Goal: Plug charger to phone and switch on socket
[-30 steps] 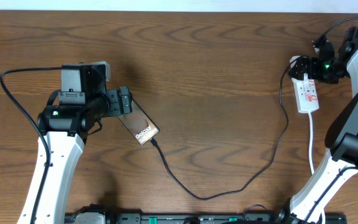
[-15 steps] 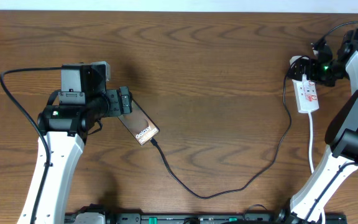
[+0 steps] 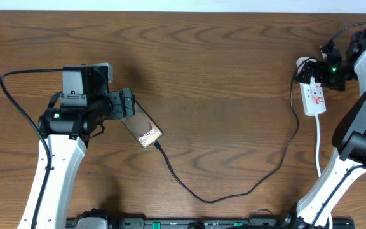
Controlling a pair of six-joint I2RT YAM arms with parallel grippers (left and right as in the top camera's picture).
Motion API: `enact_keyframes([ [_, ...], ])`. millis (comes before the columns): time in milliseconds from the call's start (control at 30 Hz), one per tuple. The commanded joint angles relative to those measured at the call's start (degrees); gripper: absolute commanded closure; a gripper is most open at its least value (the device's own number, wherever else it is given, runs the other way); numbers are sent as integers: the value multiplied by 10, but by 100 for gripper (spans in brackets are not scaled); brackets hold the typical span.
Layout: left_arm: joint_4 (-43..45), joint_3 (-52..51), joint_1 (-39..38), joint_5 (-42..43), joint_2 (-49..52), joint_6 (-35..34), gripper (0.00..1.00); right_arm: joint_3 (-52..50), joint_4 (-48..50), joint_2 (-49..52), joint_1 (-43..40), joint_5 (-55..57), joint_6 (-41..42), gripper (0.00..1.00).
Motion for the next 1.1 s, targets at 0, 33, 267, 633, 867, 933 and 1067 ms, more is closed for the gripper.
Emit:
enact_keyframes([
  [0, 0, 5, -1, -6, 2, 10, 7, 43, -17, 11, -19, 46, 28, 1],
  [33, 0, 5, -1, -6, 2, 10, 7, 61, -30, 11, -24, 52, 30, 1],
  [267, 0, 5, -1, -6, 2, 10, 7, 179, -121, 7, -38, 64, 33, 1],
  [633, 0, 5, -1, -6, 2, 10, 7, 265, -216, -106, -3, 64, 43, 1],
  [867, 0, 5, -1, -6, 2, 10, 7, 265, -233, -190, 24, 62, 43, 1],
  [933, 0, 5, -1, -6, 2, 10, 7, 265, -234, -204, 27, 62, 43, 1],
  [1067, 0, 5, -1, -6, 2, 10, 7, 265, -234, -211, 26, 62, 43, 1],
])
